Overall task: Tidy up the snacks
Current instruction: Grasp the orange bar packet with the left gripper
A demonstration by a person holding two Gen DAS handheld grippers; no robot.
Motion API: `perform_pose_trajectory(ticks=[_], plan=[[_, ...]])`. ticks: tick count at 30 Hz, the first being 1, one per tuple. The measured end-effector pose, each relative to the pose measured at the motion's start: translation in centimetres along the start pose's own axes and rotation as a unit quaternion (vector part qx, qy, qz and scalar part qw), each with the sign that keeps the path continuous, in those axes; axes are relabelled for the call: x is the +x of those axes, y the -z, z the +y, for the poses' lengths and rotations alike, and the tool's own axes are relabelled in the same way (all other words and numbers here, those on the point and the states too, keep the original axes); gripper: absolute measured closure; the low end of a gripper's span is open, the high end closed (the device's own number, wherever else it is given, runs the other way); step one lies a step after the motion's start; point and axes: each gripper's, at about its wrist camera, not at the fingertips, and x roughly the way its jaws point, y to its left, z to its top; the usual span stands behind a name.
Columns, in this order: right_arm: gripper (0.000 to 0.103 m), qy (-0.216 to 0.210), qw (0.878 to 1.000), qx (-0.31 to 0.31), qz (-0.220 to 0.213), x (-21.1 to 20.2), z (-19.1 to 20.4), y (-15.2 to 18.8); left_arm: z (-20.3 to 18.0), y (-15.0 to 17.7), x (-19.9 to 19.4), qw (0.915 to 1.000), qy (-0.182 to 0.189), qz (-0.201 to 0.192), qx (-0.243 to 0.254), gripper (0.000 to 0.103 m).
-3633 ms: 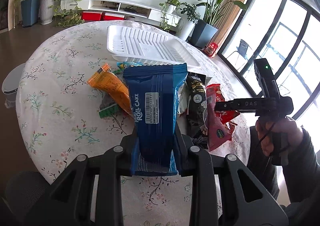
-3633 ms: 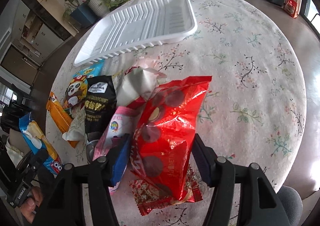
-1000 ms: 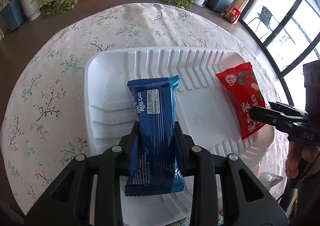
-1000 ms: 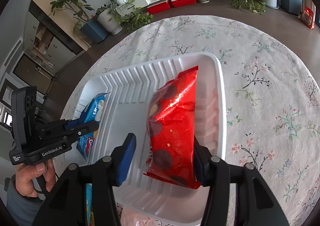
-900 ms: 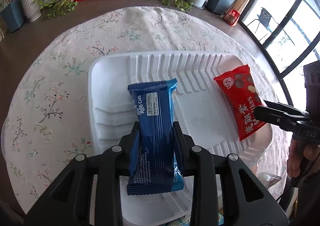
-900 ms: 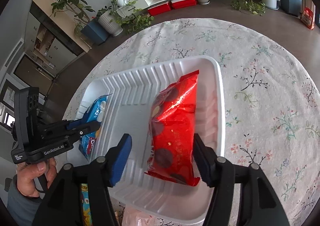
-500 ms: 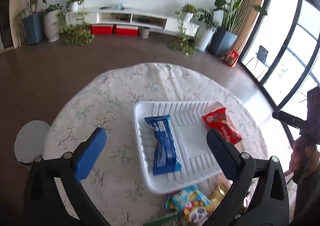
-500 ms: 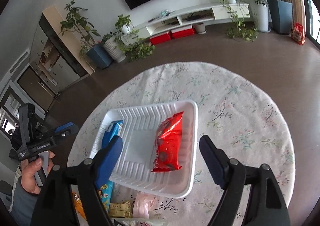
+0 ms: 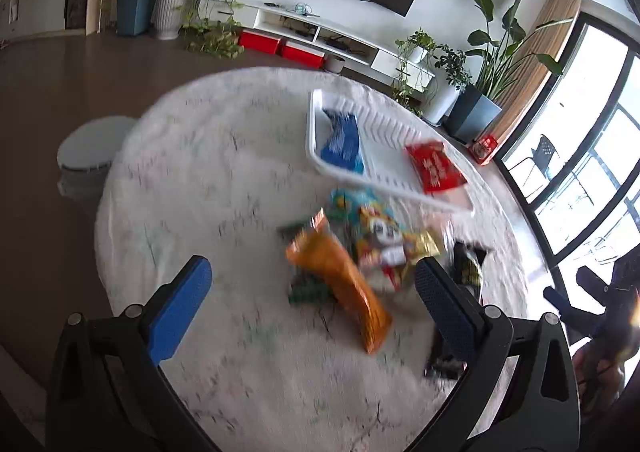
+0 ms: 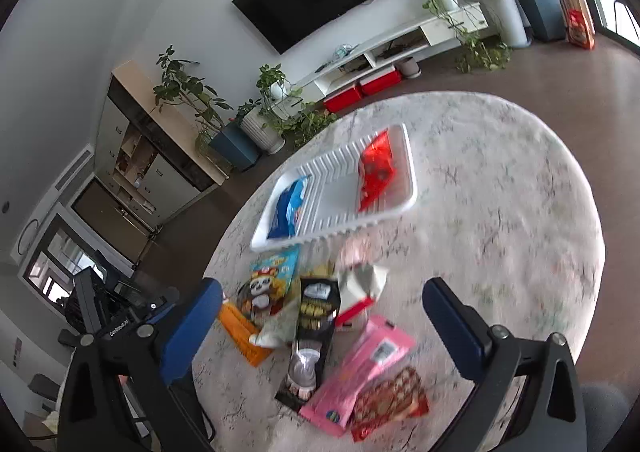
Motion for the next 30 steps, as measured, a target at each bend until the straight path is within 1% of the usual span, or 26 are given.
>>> perform_pose_trajectory(ticks=[2, 3, 5, 8, 9, 11, 13, 14, 18, 20, 21, 24, 26, 30], plan=[[0.0, 0.001, 1.0, 0.024, 0.016, -0.2, -0.5, 1.8, -0.4, 1.4, 0.7, 0.9998, -0.01, 0.017, 0.007, 0.0], [0.0, 0.007, 0.999, 0.025, 0.023, -0.2, -0.4, 2.5, -0.4, 1.8, 0.9, 0.9997, -0.013, 0.02, 0.01, 0.0], [0.0, 0.027, 0.999, 0.007, 0.022, -0.5, 0.3, 3.8, -1.4, 2.2, 1.4, 0.9993, -0.027, 0.019, 0.016, 0.0], [0.001, 0.048, 0.998, -0.032, 0.028, -0.1, 1.3, 4.9, -2.4, 2.0, 2.2, 0.9994, -0.021, 0.019, 0.019, 0.001], [0.002, 0.056, 0.997, -0.042, 0.031, 0.1, 1.6, 5.1, -3.0, 2.0, 2.4, 0.9994, -0.021, 0.018, 0.022, 0.001], [0.008, 0.064, 0.996, -0.053, 0.036, 0.7, 2.0, 5.4, -3.6, 1.7, 3.2, 0.9992, -0.024, 0.018, 0.025, 0.003], [0.009, 0.061, 0.996, -0.055, 0.04, 0.9, 2.0, 5.9, -4.2, 1.5, 4.2, 0.9989, -0.027, 0.027, 0.025, 0.012], [0.01, 0.062, 0.996, -0.057, 0.041, 0.9, 2.0, 6.1, -4.4, 1.5, 4.8, 0.9987, -0.029, 0.035, 0.024, 0.019], [0.013, 0.066, 0.995, -0.067, 0.041, 0.9, 2.0, 6.5, -4.7, 1.5, 6.2, 0.9978, -0.031, 0.056, 0.014, 0.031], [0.013, 0.065, 0.995, -0.063, 0.041, 0.9, 1.8, 6.5, -4.6, 1.4, 6.7, 0.9978, -0.027, 0.059, 0.011, 0.035], [0.013, 0.065, 0.995, -0.06, 0.041, 0.9, 1.8, 6.5, -4.6, 1.3, 7.0, 0.9978, -0.028, 0.06, 0.01, 0.041], [0.013, 0.067, 0.995, -0.054, 0.043, 1.0, 1.4, 6.5, -4.2, 1.2, 7.9, 0.997, -0.03, 0.071, 0.001, 0.054], [0.013, 0.068, 0.995, -0.049, 0.047, 1.2, 1.1, 6.6, -4.0, 1.3, 8.4, 0.9965, -0.031, 0.077, -0.001, 0.06], [0.013, 0.07, 0.995, -0.043, 0.053, 1.5, 0.8, 6.8, -3.8, 1.4, 9.2, 0.9958, -0.04, 0.083, 0.003, 0.06]])
